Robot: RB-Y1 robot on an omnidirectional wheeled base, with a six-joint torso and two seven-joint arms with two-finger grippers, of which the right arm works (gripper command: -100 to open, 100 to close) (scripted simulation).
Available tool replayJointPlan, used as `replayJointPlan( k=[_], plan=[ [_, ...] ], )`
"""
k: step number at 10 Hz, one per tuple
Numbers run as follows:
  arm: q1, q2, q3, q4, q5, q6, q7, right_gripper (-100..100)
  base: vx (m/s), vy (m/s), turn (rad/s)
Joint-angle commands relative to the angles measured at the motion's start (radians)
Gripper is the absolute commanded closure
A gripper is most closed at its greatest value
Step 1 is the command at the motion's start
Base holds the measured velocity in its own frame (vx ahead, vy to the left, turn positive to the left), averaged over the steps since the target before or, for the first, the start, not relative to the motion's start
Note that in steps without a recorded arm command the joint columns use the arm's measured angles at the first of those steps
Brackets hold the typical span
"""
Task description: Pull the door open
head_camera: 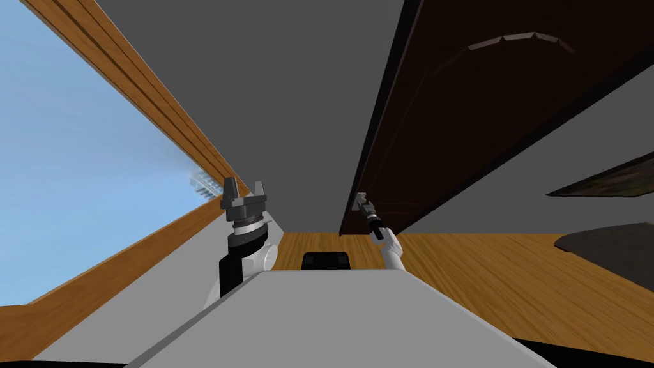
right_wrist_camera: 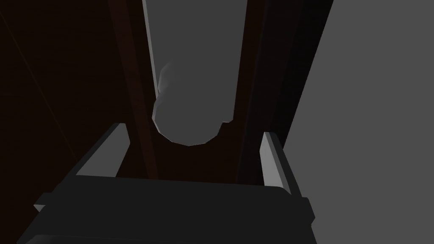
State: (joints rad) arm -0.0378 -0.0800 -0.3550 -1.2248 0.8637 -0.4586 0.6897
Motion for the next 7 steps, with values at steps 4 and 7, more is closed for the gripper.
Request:
replayJointPlan(
  k=[4, 7],
  plan=[
    [-0.027, -0.004, -0.064, 0.045, -0.026, -0.003, 0.027, -100, 0.046, -0.015, 0.155],
    [-0.027, -0.004, -0.064, 0.045, -0.026, -0.003, 0.027, 100, -0.006, 0.002, -0.012]
  ],
)
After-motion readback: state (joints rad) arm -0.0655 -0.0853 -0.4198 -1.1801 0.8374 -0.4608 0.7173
